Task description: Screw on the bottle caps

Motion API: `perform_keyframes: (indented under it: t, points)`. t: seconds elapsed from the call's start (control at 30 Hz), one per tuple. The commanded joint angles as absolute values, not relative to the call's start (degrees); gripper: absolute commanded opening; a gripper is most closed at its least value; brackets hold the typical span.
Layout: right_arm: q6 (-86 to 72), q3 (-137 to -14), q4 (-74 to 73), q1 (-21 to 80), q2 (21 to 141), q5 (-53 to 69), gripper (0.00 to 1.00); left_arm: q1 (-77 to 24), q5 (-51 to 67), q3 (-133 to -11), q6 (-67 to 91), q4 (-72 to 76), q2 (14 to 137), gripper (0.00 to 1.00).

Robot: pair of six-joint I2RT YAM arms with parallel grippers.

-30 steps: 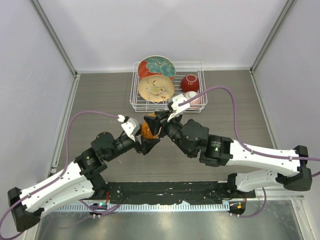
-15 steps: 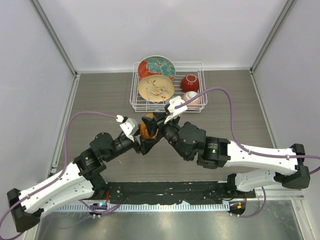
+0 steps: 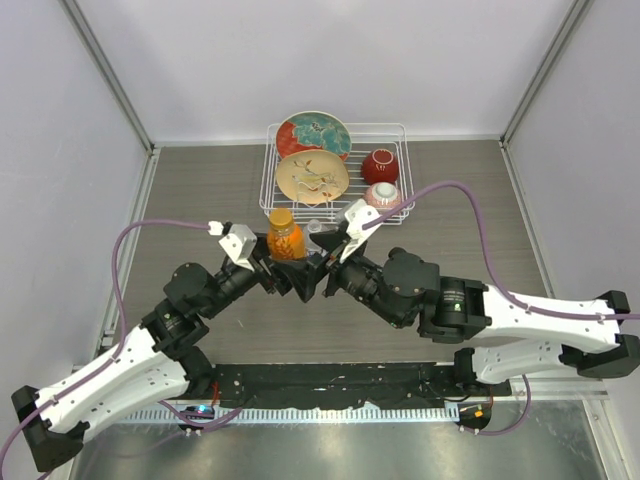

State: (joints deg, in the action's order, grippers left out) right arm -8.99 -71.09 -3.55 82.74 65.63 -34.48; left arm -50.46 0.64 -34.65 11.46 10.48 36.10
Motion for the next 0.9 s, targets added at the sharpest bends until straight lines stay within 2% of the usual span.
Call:
perform_keyframes:
  t: [0.0, 0.1, 0.2, 0.37, 0.57, 0.67, 0.77, 0.8, 0.87]
  points:
    - [-7.39, -74.71, -7.8, 83.06, 58.82, -30.77, 0.79, -50.19, 6.06, -37.18, 10.72, 13.45, 35.6, 0.0]
    - [-6.07, -78.99, -14.9, 82.79, 55.47, -26.38, 0.79, -50.1, 11.15, -37.53, 11.16, 12.66, 35.42, 0.0]
    - [-3.7, -83.57, -22.03, 82.35, 54.23, -23.03, 0.83, -50.01, 18.7, -37.88, 12.04, 11.95, 35.42, 0.0]
    - [2.09, -85.51, -24.08, 82.27, 52.21, -23.55, 0.87, -49.92, 31.17, -39.81, 13.27, 10.11, 36.3, 0.0]
    - [2.2, -91.93, -28.03, 80.95, 58.51, -18.03, 0.9, -48.87, 32.95, -42.8, 12.57, 8.79, 37.79, 0.0]
    - [0.09, -94.13, -32.25, 75.96, 62.83, -10.48, 0.88, -48.25, 32.7, -44.03, 13.36, 8.26, 37.97, 0.0]
    - [-4.47, -96.15, -32.26, 64.11, 63.19, 9.7, 0.88, -47.99, 32.7, -43.68, 13.71, 7.82, 37.1, 0.0]
    - [-6.22, -97.28, -32.34, 60.07, 63.28, 21.76, 0.88, -47.81, 31.74, -43.07, 14.32, 7.65, 36.65, 0.0]
    - [-7.55, -97.91, -32.26, 52.58, 63.11, 27.74, 0.88, -47.29, 24.02, -42.19, 18.34, 7.82, 35.34, 0.0]
